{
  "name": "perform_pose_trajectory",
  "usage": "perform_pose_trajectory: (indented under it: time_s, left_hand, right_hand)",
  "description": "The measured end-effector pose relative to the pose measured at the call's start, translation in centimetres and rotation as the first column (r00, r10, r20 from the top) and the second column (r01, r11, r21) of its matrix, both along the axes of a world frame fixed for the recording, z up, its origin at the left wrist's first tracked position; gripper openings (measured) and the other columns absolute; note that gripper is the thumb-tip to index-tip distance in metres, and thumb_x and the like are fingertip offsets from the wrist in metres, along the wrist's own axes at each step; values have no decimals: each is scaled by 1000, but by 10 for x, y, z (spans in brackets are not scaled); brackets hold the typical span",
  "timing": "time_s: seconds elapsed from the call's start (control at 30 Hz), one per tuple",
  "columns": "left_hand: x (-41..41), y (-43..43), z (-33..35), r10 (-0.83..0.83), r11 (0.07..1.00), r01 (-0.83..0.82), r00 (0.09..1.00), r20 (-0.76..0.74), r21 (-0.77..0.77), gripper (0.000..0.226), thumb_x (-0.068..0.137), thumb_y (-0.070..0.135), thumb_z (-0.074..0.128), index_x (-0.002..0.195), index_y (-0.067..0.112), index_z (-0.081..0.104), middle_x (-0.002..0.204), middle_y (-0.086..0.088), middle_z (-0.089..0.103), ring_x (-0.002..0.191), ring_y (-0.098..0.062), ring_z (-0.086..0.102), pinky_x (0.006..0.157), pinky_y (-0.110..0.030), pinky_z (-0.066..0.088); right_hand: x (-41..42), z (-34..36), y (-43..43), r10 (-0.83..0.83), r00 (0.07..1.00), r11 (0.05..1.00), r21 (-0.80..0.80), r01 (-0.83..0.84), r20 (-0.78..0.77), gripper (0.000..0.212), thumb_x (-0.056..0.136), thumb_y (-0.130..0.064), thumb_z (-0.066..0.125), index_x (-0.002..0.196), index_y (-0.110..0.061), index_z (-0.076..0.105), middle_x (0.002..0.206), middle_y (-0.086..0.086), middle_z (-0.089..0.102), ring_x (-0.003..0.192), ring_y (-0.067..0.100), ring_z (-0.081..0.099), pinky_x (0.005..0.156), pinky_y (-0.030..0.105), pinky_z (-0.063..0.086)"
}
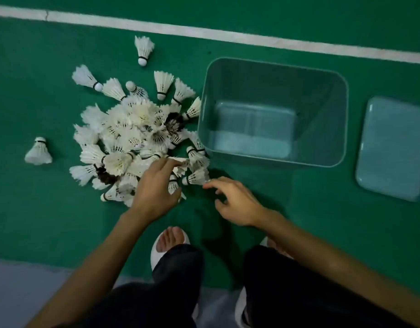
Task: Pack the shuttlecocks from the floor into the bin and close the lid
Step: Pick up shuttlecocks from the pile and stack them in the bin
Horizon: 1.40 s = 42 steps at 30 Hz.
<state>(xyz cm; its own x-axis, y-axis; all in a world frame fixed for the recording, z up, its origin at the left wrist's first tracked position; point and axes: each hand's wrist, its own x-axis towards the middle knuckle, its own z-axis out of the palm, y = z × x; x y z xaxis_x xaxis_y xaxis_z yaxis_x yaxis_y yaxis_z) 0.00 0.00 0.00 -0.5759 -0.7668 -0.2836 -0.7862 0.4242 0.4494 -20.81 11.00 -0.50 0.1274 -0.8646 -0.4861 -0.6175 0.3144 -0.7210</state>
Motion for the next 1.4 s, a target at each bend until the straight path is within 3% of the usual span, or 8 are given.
perform_pose_trajectory:
  time_s: [0.1, 0.23, 0.4, 0.6, 0.93, 1.17, 1.3, 1.4]
  left_hand:
    - [2, -11, -44, -92, 984, 100, 994, 63, -144, 64, 66, 6, 74, 128, 11, 58, 127, -10, 59, 116, -34, 55, 90, -43, 50]
    - [-2, -32, -74, -139, 954, 195, 961, 237, -229, 77, 66, 3, 74, 139, 15, 52, 139, -6, 57, 127, -31, 51, 97, -45, 46]
    - [-7, -40, -76, -190, 922, 270, 940, 284, -277, 39, 74, 19, 77, 110, 21, 64, 108, -1, 70, 102, -28, 64, 82, -41, 47]
    - [4, -17, -53, -195, 926, 225, 973, 127, -304, 23, 77, 35, 75, 90, 21, 63, 83, -1, 64, 78, -27, 61, 59, -31, 36]
    - [6, 19, 54, -105, 956, 56, 982, -157, -289, 29, 74, 44, 82, 92, 29, 66, 82, 16, 67, 69, -8, 65, 55, -32, 55]
    - [-51, 6, 114, -73, 940, -60, 926, -371, -336, 37, 76, 43, 83, 106, 24, 72, 93, 13, 69, 77, -11, 66, 71, -38, 60]
    - [-91, -13, 102, -117, 925, -71, 881, -459, -373, 41, 76, 46, 79, 107, 20, 71, 97, 5, 73, 79, -15, 67, 71, -39, 59]
    - [-129, -29, 89, -166, 922, 18, 922, -350, -388, 37, 79, 45, 77, 105, 21, 68, 97, 3, 71, 83, -19, 65, 72, -38, 57]
  right_hand:
    - [11, -49, -1, -45, 993, 992, -122, 31, -112, 49, 90, -21, 56, 138, -29, 57, 141, 0, 51, 130, 20, 47, 107, 37, 45]
    - [22, -90, -9, -154, 979, 958, -263, 115, -131, 37, 92, -18, 59, 127, -24, 69, 135, 1, 57, 126, 20, 48, 103, 36, 46]
    - [34, -86, -12, -247, 965, 923, -325, 207, -86, 29, 88, -14, 66, 115, -18, 76, 116, 0, 74, 107, 22, 61, 95, 38, 52]
    - [37, -51, 11, -350, 935, 910, -256, 325, -58, 26, 85, -20, 70, 108, -24, 78, 106, -5, 79, 98, 11, 72, 91, 33, 58]
    - [7, 56, 27, -419, 899, 778, -462, 427, 126, 18, 81, 0, 73, 87, -16, 81, 67, -5, 68, 56, 0, 54, 62, 15, 48]
    - [-64, 130, 20, -611, 694, 539, -442, 717, 381, 18, 77, 7, 77, 85, -9, 75, 73, 15, 74, 63, 13, 65, 67, 27, 59]
    - [-107, 127, -2, -751, 555, 453, -333, 827, 358, 24, 74, 5, 80, 85, -13, 67, 71, 11, 72, 65, 23, 69, 66, 38, 63]
    - [-136, 105, -31, -883, 401, 348, -234, 908, 245, 22, 66, 1, 82, 74, -13, 67, 80, 17, 74, 77, 35, 76, 70, 48, 65]
